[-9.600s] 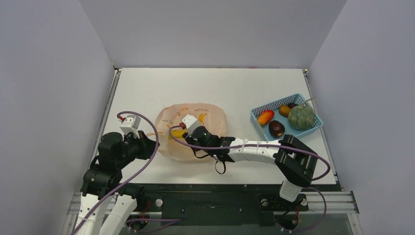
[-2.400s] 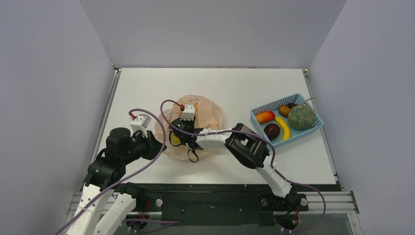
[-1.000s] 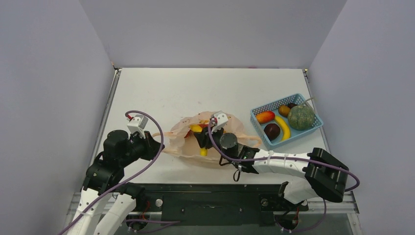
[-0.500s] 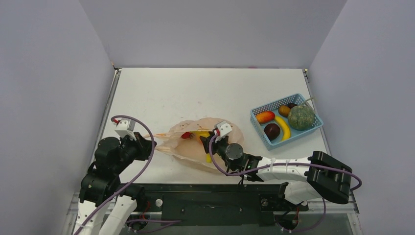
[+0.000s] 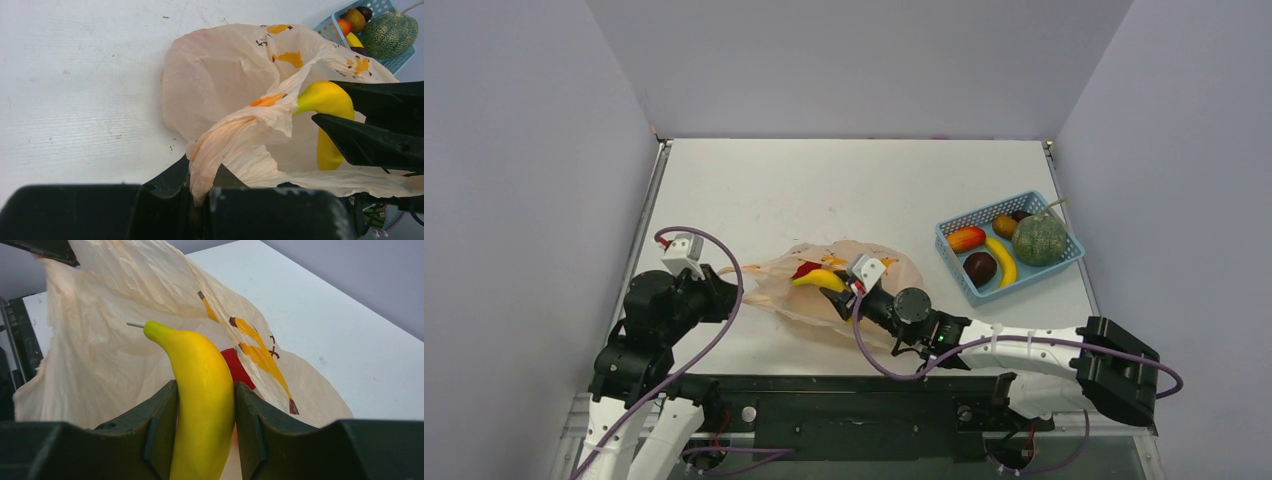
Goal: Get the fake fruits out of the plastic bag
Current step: Take out the fake fruit from the plastic bag.
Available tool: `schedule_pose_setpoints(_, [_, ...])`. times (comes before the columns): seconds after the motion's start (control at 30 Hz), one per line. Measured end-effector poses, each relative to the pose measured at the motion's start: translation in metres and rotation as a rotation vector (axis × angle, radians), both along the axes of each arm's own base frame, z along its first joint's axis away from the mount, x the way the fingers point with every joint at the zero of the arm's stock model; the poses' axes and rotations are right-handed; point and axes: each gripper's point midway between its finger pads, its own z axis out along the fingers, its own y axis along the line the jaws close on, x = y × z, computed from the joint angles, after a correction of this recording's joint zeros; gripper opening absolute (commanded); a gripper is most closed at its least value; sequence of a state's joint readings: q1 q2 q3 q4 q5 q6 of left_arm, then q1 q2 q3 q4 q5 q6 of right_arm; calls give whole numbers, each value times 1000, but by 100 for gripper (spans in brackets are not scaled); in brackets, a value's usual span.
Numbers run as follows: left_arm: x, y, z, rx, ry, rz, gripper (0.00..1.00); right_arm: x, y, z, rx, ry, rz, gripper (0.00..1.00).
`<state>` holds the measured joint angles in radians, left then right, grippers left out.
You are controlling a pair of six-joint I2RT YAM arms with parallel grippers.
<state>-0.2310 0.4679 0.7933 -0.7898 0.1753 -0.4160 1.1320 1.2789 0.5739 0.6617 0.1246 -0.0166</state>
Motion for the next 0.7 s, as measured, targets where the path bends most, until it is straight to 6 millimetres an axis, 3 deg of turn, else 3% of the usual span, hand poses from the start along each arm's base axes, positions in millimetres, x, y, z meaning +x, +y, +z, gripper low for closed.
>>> schedule_pose_setpoints(0.17, [1, -1, -1, 0, 9, -3, 0, -15, -11, 12, 68, -11, 45, 0])
schedule_pose_setpoints(0.47, [5, -6, -11, 4, 65, -28, 0, -11, 12, 60, 332, 77, 34, 0])
schedule_pose_setpoints(0.57, [4, -7, -11, 2, 65, -33, 0, 2, 15, 90, 402, 88, -33, 0])
schedule_pose_setpoints(0.7, [4, -7, -11, 1, 65, -36, 0, 20, 15, 150, 508, 71, -123, 0])
